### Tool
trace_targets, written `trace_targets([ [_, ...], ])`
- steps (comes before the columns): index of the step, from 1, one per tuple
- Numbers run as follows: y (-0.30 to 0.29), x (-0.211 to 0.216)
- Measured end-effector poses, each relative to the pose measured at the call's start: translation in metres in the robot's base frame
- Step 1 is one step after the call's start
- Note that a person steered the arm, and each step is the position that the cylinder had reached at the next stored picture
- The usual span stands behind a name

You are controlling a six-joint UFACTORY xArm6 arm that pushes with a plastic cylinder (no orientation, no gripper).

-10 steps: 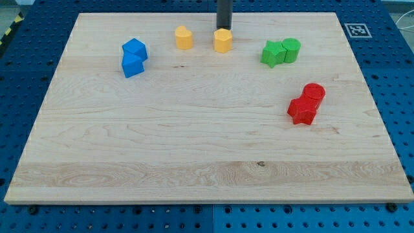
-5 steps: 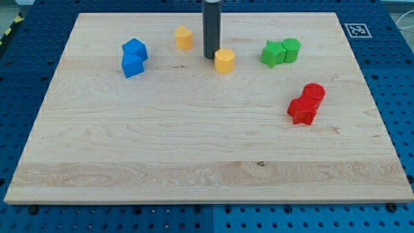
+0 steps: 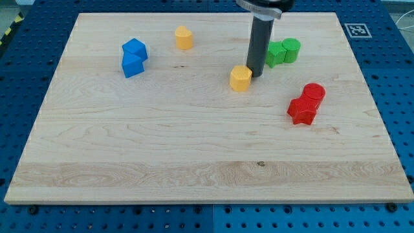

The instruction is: Push yellow hexagon towards bottom center

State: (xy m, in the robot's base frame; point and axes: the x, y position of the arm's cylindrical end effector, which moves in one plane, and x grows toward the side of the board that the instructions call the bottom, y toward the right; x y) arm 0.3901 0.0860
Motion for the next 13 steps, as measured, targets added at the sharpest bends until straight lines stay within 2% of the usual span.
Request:
trace_targets([
  [1,-0.010,0.015],
  [3,-0.053,-0.008],
  [5,-0.078,0.018],
  [6,-0.100,0.010],
  [7,-0.110,0.023],
  [10,-0.092,0.024],
  [13,-0.045,0.066],
])
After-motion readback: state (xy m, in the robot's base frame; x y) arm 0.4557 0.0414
